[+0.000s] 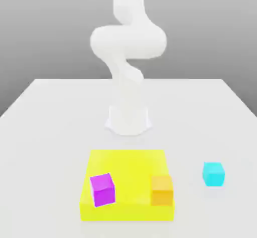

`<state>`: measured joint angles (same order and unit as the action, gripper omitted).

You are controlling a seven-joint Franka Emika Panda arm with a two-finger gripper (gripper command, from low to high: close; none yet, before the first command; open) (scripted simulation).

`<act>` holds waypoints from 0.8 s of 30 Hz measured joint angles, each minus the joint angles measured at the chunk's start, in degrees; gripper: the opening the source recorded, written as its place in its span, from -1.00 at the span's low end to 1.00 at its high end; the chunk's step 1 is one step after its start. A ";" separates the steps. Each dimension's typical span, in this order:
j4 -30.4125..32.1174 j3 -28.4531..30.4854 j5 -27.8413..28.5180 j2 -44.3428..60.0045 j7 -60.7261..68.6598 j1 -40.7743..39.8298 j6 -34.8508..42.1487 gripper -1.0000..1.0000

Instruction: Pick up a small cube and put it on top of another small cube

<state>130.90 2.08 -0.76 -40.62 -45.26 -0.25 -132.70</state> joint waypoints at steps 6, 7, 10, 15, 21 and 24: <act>-2.14 5.39 -2.28 12.70 1.70 -0.57 -2.31 0.00; -2.50 6.25 -2.79 14.77 2.09 -0.72 -2.67 0.00; -3.55 8.72 -4.48 20.98 3.36 -1.31 -3.75 0.00; -5.32 12.31 -7.84 31.41 5.83 -2.89 -5.53 0.00; -7.46 14.96 -11.99 44.02 8.85 -7.10 -7.59 0.00; -8.52 15.51 -13.57 50.25 10.02 -9.02 -8.67 0.00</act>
<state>122.38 17.59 -14.33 9.63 -35.24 -9.28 -141.37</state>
